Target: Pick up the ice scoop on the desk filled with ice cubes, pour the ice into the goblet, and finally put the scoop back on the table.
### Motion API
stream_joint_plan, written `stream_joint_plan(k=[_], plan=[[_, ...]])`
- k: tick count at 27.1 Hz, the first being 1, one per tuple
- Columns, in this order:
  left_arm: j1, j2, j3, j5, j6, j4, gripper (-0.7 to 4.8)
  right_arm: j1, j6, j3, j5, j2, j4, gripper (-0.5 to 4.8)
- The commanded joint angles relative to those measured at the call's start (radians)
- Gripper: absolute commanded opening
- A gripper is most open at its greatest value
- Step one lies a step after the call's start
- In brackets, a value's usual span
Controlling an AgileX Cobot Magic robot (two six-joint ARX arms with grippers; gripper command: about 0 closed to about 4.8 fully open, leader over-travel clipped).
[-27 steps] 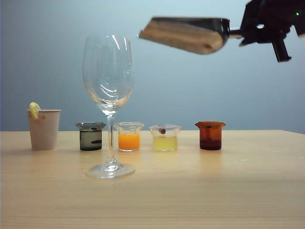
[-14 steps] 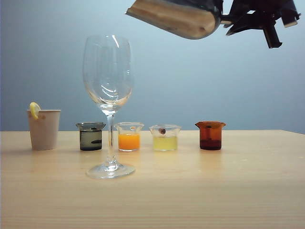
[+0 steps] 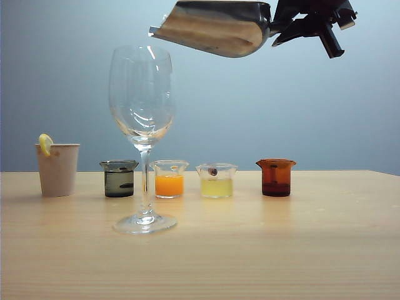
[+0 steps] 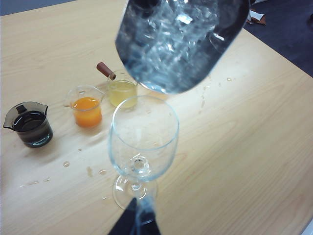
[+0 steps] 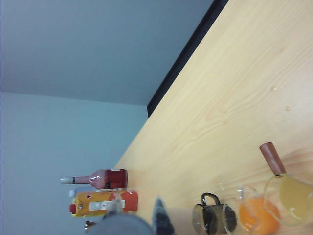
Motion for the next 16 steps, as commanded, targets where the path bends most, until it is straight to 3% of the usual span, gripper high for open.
stream_joint_plan(k=[1,16], plan=[[0.0,-0.002,0.002,0.005,0.006,0.006,-0.06,0.001,-0.021,0.015,-0.018,-0.005,0.009,-0.06],[0.0,-0.002,0.002,0.005,0.029,0.006,-0.06,0.005,-0.057,0.019,0.016,0.001,0.002,-0.06]])
